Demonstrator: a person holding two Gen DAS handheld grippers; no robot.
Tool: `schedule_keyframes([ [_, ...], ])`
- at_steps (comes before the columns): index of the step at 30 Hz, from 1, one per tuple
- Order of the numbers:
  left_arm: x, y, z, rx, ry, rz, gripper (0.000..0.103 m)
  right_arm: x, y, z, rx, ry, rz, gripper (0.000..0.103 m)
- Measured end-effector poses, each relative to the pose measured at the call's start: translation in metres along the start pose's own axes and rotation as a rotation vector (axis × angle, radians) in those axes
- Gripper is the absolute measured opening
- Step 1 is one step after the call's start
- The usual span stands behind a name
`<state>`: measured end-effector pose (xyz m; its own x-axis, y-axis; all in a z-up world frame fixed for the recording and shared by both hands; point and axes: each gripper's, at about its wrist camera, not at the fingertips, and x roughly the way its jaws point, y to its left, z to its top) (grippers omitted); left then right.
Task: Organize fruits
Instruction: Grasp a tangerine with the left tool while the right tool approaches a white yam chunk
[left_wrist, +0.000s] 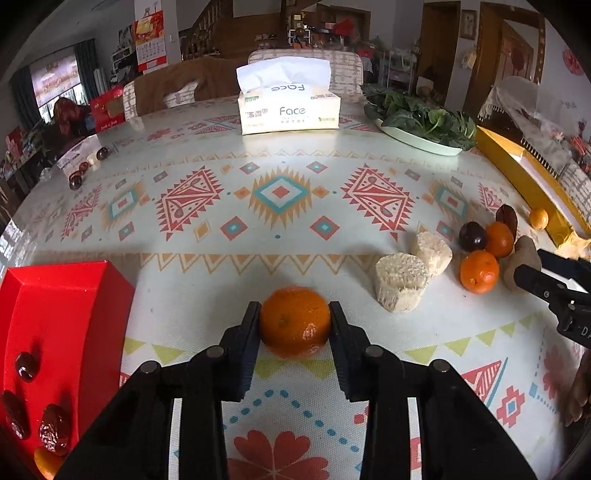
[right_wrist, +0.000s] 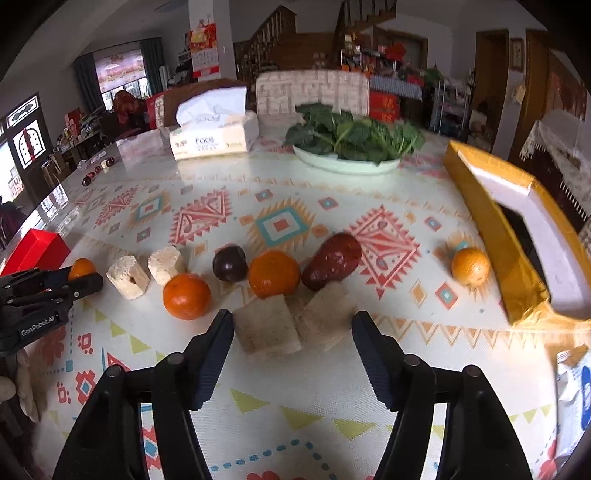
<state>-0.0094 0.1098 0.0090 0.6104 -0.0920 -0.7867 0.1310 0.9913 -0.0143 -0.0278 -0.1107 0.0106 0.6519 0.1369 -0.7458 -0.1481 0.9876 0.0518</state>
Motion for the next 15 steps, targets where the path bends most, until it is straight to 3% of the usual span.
schedule_keyframes([
  [10, -0.004, 0.007, 0.001, -0.044, -0.026, -0.041, 0.034, -0.004, -0.005, -0.003, 0.054, -0.017, 0.019, 0.063],
  [11, -0.006, 0.009, 0.0, -0.051, -0.034, -0.039, 0.034, -0.006, -0.004, -0.003, 0.056, -0.021, 0.024, 0.059],
  [12, -0.008, 0.01, -0.001, -0.058, -0.041, -0.038, 0.034, -0.008, -0.004, -0.004, 0.059, -0.025, 0.042, 0.039],
  [15, -0.019, 0.013, -0.007, -0.076, -0.053, -0.053, 0.034, -0.006, -0.001, -0.006, 0.066, -0.011, 0.062, 0.039],
])
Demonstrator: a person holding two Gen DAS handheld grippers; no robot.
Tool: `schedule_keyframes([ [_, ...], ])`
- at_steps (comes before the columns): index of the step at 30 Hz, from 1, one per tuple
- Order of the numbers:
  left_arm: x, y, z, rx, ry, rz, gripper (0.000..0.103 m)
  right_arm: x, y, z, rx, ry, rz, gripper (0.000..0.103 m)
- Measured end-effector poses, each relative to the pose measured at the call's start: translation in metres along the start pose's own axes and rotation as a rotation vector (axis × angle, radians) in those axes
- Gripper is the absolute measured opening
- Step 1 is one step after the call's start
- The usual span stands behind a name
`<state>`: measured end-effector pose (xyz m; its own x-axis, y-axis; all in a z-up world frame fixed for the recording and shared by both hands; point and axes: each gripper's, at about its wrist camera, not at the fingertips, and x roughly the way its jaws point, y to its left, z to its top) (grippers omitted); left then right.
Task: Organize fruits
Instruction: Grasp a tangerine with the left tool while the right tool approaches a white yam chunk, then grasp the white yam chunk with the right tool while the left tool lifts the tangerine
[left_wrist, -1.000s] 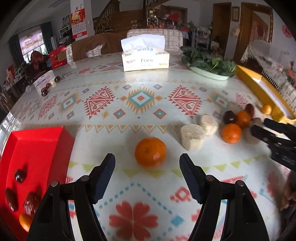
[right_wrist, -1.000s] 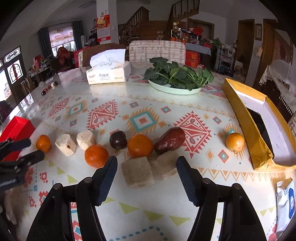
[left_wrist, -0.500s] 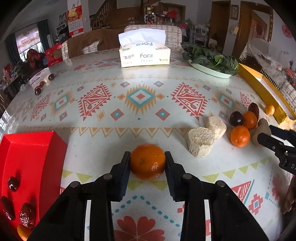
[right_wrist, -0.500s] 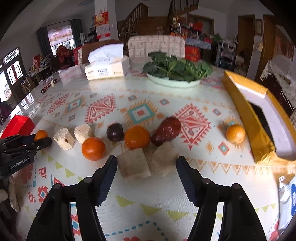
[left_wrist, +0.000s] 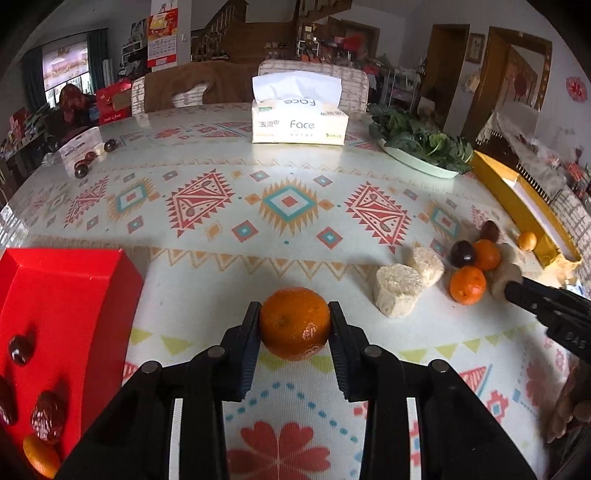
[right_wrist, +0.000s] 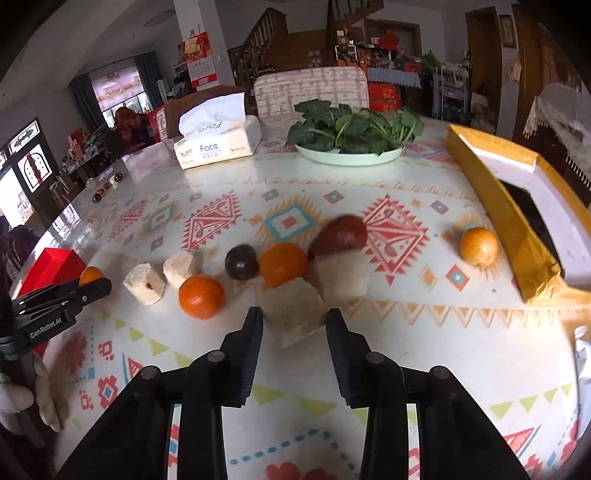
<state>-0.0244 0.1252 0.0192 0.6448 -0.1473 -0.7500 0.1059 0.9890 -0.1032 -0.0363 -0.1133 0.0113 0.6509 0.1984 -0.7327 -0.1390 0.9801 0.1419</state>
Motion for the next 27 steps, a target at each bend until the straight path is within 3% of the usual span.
schedule_keyframes([
  [5, -0.034, 0.011, -0.011, -0.029, -0.041, -0.022, 0.034, -0.003, -0.001, -0.001, 0.005, -0.008, 0.03, 0.04],
  [9, -0.066, 0.025, -0.019, -0.058, -0.084, -0.03, 0.034, -0.01, -0.002, -0.003, 0.021, -0.022, -0.018, 0.062],
  [15, -0.097, 0.044, -0.034, -0.107, -0.125, -0.035, 0.034, 0.002, 0.011, 0.004, -0.033, 0.0, -0.051, 0.065],
  [16, -0.101, 0.048, -0.037, -0.116, -0.131, -0.033, 0.034, 0.006, 0.013, 0.003, -0.042, 0.006, -0.053, 0.065],
  [18, -0.111, 0.059, -0.042, -0.139, -0.143, -0.026, 0.034, 0.008, 0.014, 0.002, -0.045, 0.017, -0.054, 0.034],
  [27, -0.138, 0.118, -0.059, -0.261, -0.187, 0.035, 0.034, -0.028, 0.033, -0.002, -0.009, -0.031, -0.015, 0.034],
])
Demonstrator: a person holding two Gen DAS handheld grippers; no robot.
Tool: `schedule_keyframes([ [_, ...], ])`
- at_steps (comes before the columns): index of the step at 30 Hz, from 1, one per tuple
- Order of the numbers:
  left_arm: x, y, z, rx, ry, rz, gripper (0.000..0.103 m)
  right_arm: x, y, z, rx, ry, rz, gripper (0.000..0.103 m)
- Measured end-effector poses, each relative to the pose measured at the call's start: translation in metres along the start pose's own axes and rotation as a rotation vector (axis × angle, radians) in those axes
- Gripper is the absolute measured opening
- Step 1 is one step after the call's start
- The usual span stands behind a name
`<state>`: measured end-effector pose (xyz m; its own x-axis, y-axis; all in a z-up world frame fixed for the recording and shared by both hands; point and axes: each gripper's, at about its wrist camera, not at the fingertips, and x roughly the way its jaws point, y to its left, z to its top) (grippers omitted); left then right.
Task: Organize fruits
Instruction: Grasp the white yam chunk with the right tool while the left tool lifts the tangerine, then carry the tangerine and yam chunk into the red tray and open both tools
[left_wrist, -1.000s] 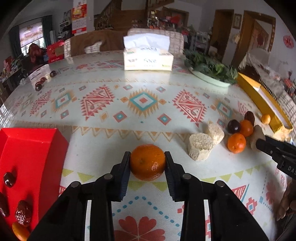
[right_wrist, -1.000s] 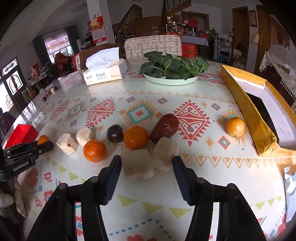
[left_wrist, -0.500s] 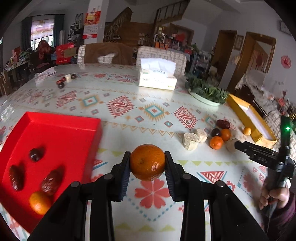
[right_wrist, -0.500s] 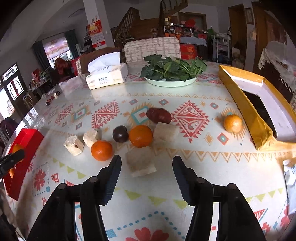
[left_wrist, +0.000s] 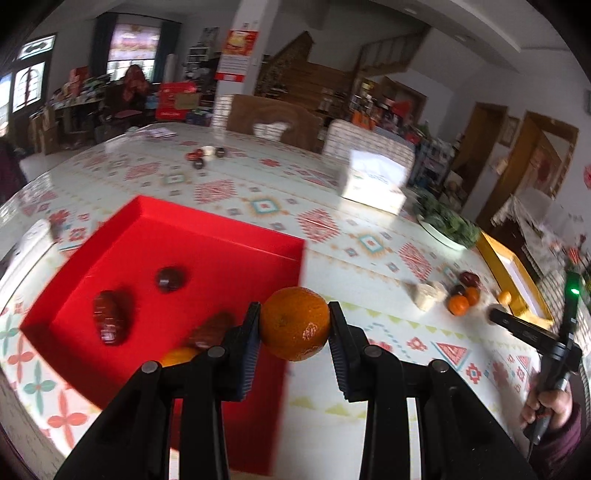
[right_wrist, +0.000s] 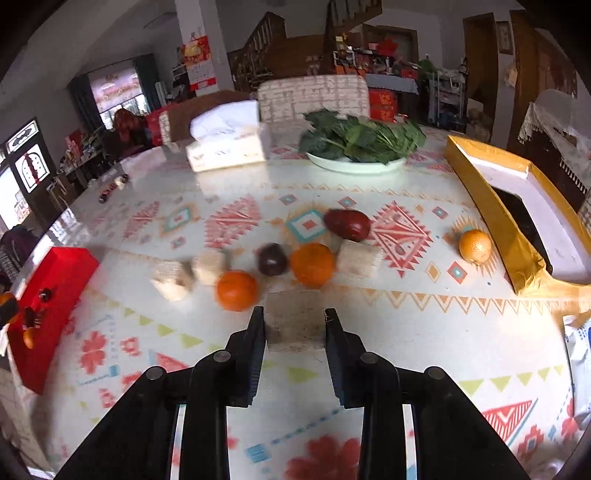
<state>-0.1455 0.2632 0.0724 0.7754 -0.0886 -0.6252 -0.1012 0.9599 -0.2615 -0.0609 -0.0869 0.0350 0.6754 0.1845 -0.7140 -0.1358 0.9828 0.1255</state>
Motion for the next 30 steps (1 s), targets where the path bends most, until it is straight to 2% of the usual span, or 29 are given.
schedule_keyframes([
  [4, -0.008, 0.029, 0.0, -0.044, -0.013, 0.042, 0.034, -0.018, 0.034, 0.009, -0.035, -0.013, 0.09, 0.034],
  [7, -0.009, 0.049, -0.005, -0.071, -0.004, 0.079, 0.034, -0.02, 0.077, 0.014, -0.092, -0.002, 0.18, 0.034],
  [12, -0.011, 0.079, -0.01, -0.115, 0.005, 0.116, 0.034, -0.006, 0.151, 0.015, -0.171, 0.057, 0.333, 0.034],
  [15, -0.014, 0.089, -0.004, -0.118, -0.006, 0.136, 0.034, 0.008, 0.197, 0.015, -0.219, 0.096, 0.395, 0.034],
  [22, -0.005, 0.108, -0.002, -0.112, 0.031, 0.169, 0.034, 0.044, 0.279, 0.013, -0.302, 0.16, 0.464, 0.034],
  [30, 0.006, 0.113, -0.007, -0.123, 0.062, 0.154, 0.034, 0.085, 0.326, 0.013, -0.354, 0.224, 0.442, 0.034],
])
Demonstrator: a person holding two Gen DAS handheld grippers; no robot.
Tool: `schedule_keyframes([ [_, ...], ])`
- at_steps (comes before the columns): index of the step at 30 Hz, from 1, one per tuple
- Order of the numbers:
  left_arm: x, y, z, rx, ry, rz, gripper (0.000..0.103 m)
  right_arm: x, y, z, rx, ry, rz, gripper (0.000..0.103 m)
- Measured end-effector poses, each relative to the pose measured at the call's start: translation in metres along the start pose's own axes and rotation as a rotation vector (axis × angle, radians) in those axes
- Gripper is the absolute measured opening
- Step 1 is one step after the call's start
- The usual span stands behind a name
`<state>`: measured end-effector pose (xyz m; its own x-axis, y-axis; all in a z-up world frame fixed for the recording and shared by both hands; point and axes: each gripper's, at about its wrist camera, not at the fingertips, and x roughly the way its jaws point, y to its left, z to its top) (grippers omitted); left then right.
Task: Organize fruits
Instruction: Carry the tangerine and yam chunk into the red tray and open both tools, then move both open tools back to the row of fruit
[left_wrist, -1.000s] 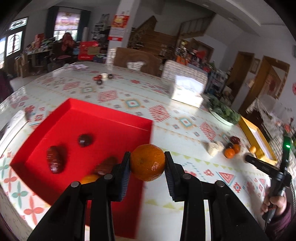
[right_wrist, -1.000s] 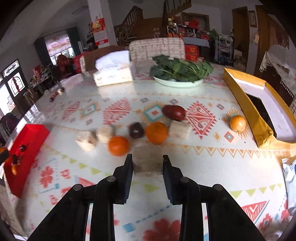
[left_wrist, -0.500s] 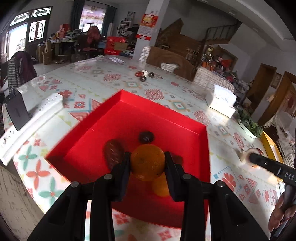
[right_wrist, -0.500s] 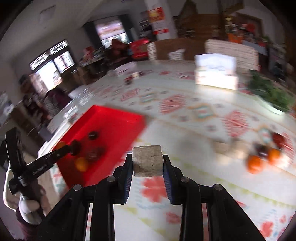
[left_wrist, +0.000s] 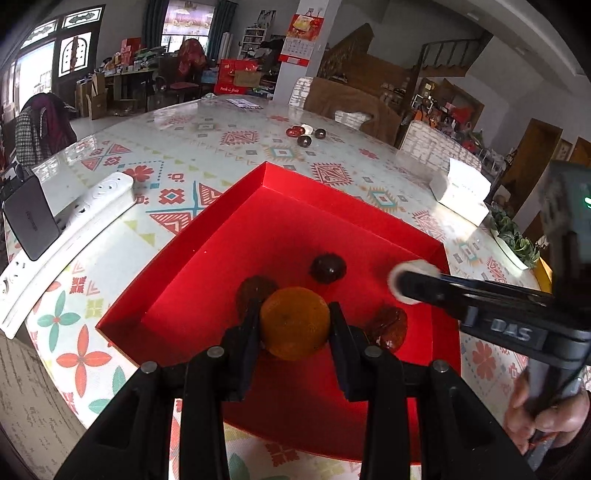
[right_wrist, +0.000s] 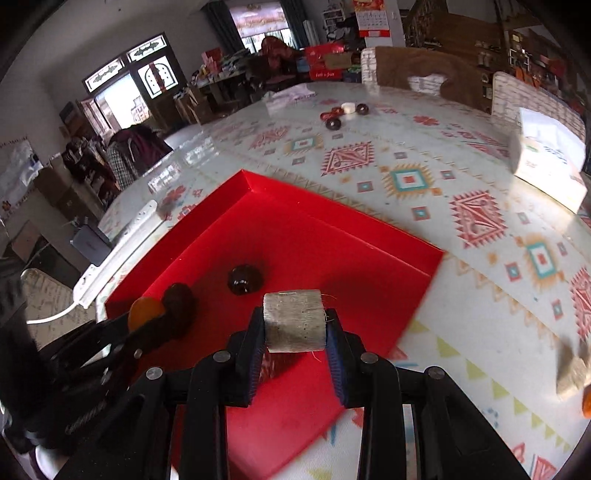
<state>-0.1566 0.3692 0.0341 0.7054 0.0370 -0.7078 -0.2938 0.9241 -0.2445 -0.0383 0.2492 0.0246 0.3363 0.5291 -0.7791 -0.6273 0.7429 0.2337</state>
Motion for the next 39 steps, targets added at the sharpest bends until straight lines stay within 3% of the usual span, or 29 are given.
schedule_keyframes([
  [7, -0.002, -0.004, 0.002, 0.003, 0.002, 0.0, 0.036, 0.02, 0.001, 0.005, 0.004, 0.035, 0.013, 0.035],
  [9, -0.007, -0.004, 0.003, -0.003, -0.01, -0.004, 0.044, 0.016, 0.001, 0.005, 0.011, 0.025, 0.033, 0.039],
  [10, -0.01, -0.005, 0.004, -0.003, -0.019, -0.004, 0.05, 0.012, 0.001, 0.005, 0.012, 0.015, 0.039, 0.04],
  [16, -0.03, -0.02, 0.006, 0.015, -0.052, -0.01, 0.058, -0.018, -0.002, 0.005, 0.018, -0.048, 0.039, 0.044],
  [20, -0.043, -0.037, 0.005, 0.039, -0.068, -0.025, 0.061, -0.046, -0.014, -0.007, 0.037, -0.102, 0.033, 0.056],
  [24, -0.055, -0.056, 0.0, 0.067, -0.075, -0.045, 0.065, -0.069, -0.03, -0.023, 0.061, -0.133, 0.017, 0.058],
  [32, -0.075, -0.112, -0.014, 0.155, -0.084, -0.106, 0.068, -0.127, -0.094, -0.069, 0.153, -0.185, -0.062, 0.059],
  [39, -0.07, -0.176, -0.028, 0.27, -0.052, -0.186, 0.072, -0.204, -0.194, -0.117, 0.327, -0.277, -0.203, 0.059],
])
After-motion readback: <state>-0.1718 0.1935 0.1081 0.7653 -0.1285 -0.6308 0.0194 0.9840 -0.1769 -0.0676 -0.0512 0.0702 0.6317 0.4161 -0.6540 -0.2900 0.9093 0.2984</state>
